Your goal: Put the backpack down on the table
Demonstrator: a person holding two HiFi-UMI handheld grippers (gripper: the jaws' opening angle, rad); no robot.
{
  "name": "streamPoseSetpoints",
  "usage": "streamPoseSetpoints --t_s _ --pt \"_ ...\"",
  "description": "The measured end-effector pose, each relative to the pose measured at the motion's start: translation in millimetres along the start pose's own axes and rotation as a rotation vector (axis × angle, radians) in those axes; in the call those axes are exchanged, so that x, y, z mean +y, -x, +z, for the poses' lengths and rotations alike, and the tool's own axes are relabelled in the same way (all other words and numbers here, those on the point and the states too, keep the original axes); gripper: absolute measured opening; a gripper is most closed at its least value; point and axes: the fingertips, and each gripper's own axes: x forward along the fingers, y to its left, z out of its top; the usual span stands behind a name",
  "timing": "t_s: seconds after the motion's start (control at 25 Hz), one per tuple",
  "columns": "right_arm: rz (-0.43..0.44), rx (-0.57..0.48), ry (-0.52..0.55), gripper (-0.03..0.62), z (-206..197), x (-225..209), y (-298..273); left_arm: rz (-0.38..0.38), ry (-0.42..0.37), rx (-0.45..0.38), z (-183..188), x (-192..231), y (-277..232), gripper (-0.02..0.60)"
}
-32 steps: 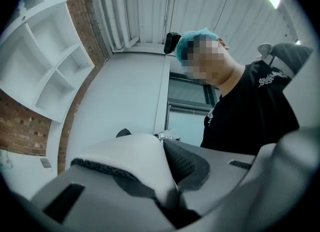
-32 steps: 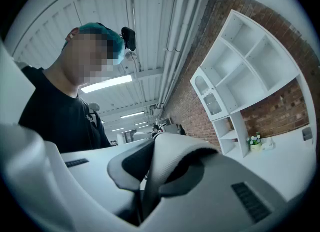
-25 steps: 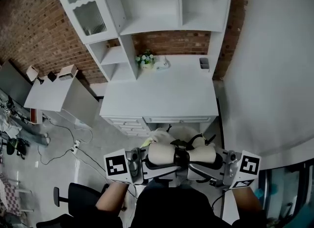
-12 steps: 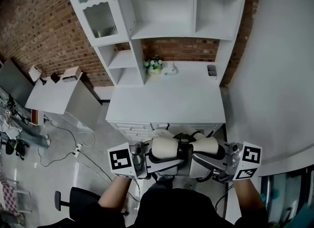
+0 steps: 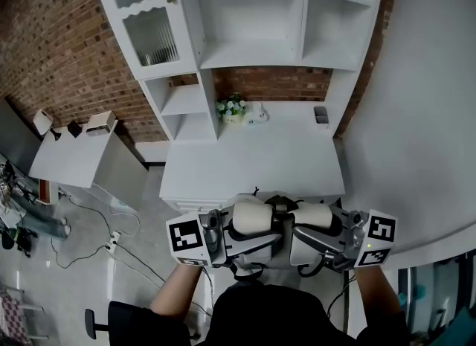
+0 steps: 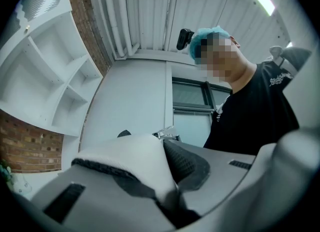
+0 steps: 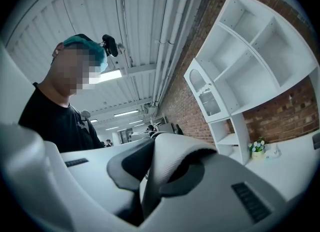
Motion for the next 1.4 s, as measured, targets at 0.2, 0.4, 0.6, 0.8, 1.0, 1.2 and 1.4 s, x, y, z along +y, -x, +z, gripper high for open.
streamPoseSetpoints --t_s 0.2,0.4,0.6,0.8,1.0,1.2,1.4 --pt "-0.031 -0.019 0.014 0.052 0.6 -17.1 -16.2 -0.047 -0.005 -0.002 1.8 15.7 16.2 0.06" --pt "-0.079 -0.028 0.02 0.052 4.5 -37.1 -35.0 -0.088 -0.023 0.0 7.0 32.9 32.5 0.06" --pt "-0.077 -0.037 0.032 0.052 7.5 -54.4 -53.3 -0.103 -0.005 -0.01 9.3 55.0 49.2 0.06" --pt "-0.081 -0.014 0.02 0.052 3.1 -76.7 -59.9 -0.086 0.013 -0.002 7.2 81.5 54.2 0.06" --pt "-0.044 -0.045 0.033 0.052 16.8 -97.5 -62.9 -0.05 0.004 0.0 10.4 108.2 49.8 0.06" --pt "-0.016 -0.042 0.035 0.052 30.4 -118.9 -65.6 -0.021 -0.006 0.003 18.0 131.8 46.5 0.06" --pt "0.008 -0.04 0.041 0.052 49.9 -141.2 -64.8 -0.011 -0.027 0.007 28.7 155.0 37.8 0.06"
